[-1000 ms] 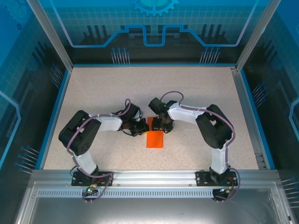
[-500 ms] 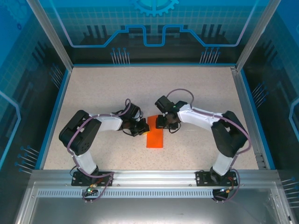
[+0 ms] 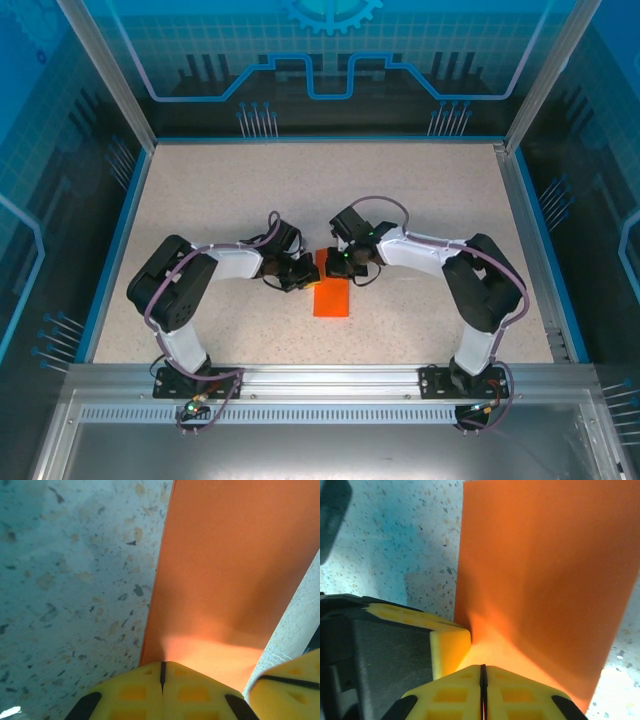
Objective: Fold a paper plane with a square sheet of paper (pick it up from the middle)
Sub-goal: Hold the square sheet of paper at the center of the table, then fold the square sheet of paper in half at the center of the table.
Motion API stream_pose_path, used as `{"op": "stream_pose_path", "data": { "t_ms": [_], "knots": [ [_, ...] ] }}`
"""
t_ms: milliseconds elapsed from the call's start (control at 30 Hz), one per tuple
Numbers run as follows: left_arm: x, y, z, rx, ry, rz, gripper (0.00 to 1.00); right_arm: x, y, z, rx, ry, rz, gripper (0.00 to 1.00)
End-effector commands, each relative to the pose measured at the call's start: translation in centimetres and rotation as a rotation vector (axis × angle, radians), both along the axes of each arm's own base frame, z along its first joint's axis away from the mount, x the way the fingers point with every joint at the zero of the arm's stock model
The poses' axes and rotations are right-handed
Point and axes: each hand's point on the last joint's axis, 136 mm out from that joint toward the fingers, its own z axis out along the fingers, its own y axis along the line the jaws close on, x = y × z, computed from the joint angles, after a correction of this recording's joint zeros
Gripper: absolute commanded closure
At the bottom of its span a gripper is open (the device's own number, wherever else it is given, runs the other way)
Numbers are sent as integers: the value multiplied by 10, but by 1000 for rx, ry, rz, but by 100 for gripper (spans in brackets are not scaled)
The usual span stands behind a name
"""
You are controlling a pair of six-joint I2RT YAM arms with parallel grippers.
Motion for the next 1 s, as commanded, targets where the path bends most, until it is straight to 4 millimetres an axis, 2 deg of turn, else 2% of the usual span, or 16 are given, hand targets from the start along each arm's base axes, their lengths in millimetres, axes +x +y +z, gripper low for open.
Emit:
{"op": "stream_pose_path", "data": {
  "t_ms": [0,133,367,700,733,967],
  "knots": [
    [-43,40,-60,229,198,33,100,-6,5,-13,10,50,21,91],
    [-45,42,-63,240,217,35,100,-11,2,-28,-17,80,35,92],
    [-50,50,-67,286,245,40,100,-12,-18,-43,-56,96,21,92],
    [-60,60,-76,332,276,44,100,-18,-56,-49,-11,75,-11,91],
    [-62,61,-78,338,282,43,100,-26,-64,-55,-15,87,-17,91],
    [-67,65,-83,352,294,41,100,-35,-87,-56,-3,80,-53,91]
  ]
}}
